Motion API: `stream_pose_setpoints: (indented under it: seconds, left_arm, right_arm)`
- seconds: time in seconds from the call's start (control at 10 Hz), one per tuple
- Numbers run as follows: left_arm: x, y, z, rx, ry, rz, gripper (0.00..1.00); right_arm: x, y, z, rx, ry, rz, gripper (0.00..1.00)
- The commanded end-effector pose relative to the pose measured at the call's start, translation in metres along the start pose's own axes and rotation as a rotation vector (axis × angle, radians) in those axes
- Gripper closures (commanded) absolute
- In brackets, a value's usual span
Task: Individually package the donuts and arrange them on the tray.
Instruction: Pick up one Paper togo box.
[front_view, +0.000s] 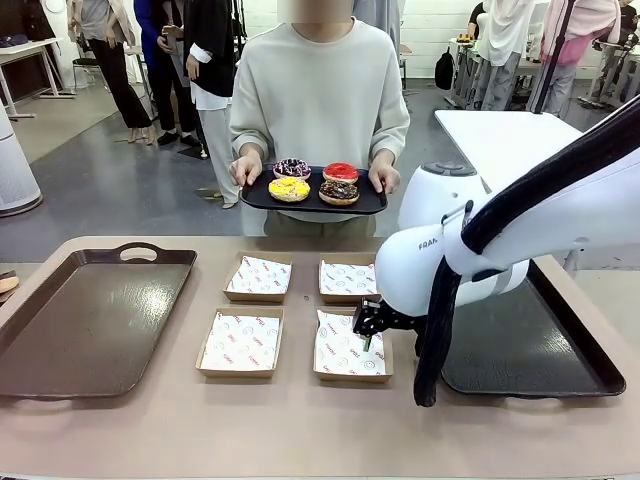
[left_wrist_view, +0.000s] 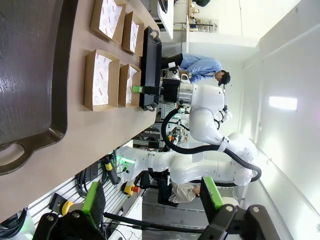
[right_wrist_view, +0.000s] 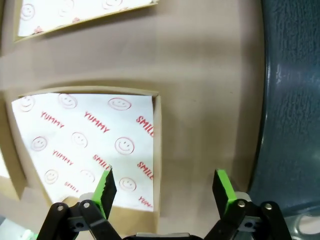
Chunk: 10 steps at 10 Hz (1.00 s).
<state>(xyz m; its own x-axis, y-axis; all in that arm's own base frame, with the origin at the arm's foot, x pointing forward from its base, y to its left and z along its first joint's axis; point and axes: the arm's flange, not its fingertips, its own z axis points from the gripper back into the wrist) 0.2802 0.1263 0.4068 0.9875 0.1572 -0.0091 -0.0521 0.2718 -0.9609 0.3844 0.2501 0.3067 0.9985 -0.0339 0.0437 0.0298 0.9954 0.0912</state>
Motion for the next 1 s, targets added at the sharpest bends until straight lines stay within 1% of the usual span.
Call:
stream_pose_setpoints:
  seconds: [0.0,0.3,0.6,0.7,0.8,0.9]
  left_arm:
    - [0.0,-0.001,0.001,-0.015,-0.005,-0.002,0.0]
    - [0.0,-0.001,0.001,-0.015,-0.005,-0.002,0.0]
    - [0.0,-0.001,0.001,-0.015,-0.005,-0.002,0.0]
    - [0.0,-0.001,0.001,-0.015,-0.005,-0.002,0.0]
    - [0.0,-0.001,0.001,-0.015,-0.005,-0.002,0.0]
    - [0.0,-0.001,0.001,-0.015,-0.005,-0.002,0.0]
  right_arm:
    - [0.003,0.013,-0.006,-0.033,-0.042,-0.037,0.0]
    - [0.002,0.016,-0.003,-0.05,-0.054,-0.057,0.0]
    - [0.003,0.019,-0.001,-0.064,-0.054,-0.048,0.0]
    - [0.004,0.019,-0.001,-0.061,-0.059,-0.039,0.59]
    - [0.002,0.02,0.001,-0.062,-0.065,-0.036,0.59]
    - [0.002,0.02,0.005,-0.07,-0.084,-0.042,1.0]
